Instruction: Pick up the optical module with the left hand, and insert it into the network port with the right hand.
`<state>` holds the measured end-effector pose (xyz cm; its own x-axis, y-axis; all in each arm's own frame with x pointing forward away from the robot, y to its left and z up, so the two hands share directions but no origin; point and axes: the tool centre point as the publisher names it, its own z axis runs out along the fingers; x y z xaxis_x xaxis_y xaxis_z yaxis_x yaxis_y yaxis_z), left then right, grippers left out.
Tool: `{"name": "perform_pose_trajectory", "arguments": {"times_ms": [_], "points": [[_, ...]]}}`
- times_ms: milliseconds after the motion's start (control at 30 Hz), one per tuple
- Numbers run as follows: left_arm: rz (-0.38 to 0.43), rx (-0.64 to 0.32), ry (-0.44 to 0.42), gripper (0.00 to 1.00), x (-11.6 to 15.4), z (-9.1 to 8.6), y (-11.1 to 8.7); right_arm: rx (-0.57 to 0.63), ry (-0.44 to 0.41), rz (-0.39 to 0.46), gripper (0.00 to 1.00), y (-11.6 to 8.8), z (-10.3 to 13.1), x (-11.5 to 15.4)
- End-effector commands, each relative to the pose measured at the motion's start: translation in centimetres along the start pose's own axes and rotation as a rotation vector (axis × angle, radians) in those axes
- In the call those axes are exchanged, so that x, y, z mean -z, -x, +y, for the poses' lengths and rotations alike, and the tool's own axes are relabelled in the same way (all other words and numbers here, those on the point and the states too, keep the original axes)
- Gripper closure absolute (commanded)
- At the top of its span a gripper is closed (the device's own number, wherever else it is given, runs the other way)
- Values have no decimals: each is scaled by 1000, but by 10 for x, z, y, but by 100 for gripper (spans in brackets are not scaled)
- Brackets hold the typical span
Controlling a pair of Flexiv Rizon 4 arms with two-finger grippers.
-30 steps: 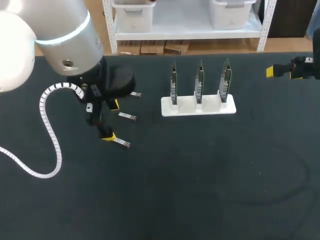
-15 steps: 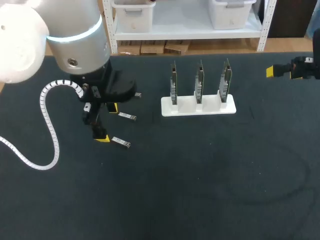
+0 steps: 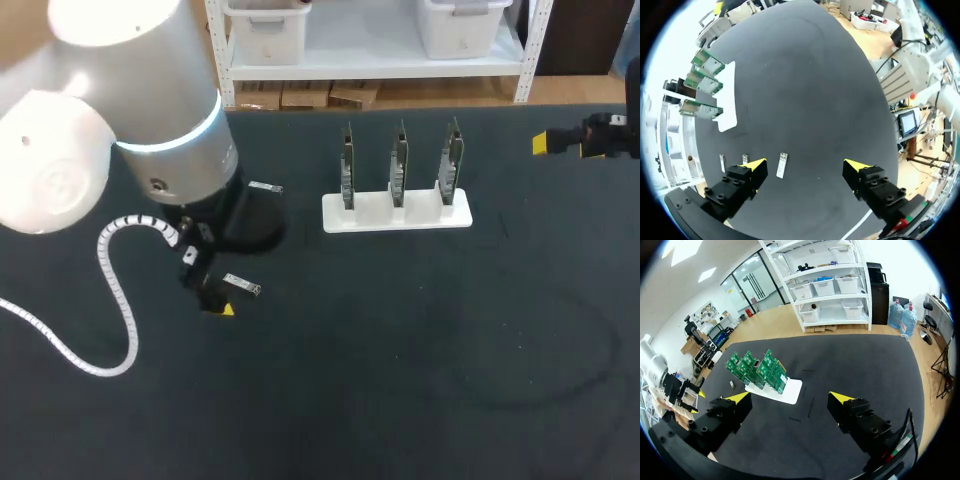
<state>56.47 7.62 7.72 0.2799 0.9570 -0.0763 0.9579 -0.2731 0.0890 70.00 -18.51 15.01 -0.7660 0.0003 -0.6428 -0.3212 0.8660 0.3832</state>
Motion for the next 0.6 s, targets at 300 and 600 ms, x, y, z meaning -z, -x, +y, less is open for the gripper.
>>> {"name": "perform_pose_trajectory", "arguments": {"times_ms": [300, 600], "points": [[-45, 49, -75, 0, -8, 0, -31, 0, 0, 0, 0, 0, 0, 0], [-45, 49, -75, 0, -8, 0, -31, 0, 0, 0, 0, 0, 0, 0]]}}
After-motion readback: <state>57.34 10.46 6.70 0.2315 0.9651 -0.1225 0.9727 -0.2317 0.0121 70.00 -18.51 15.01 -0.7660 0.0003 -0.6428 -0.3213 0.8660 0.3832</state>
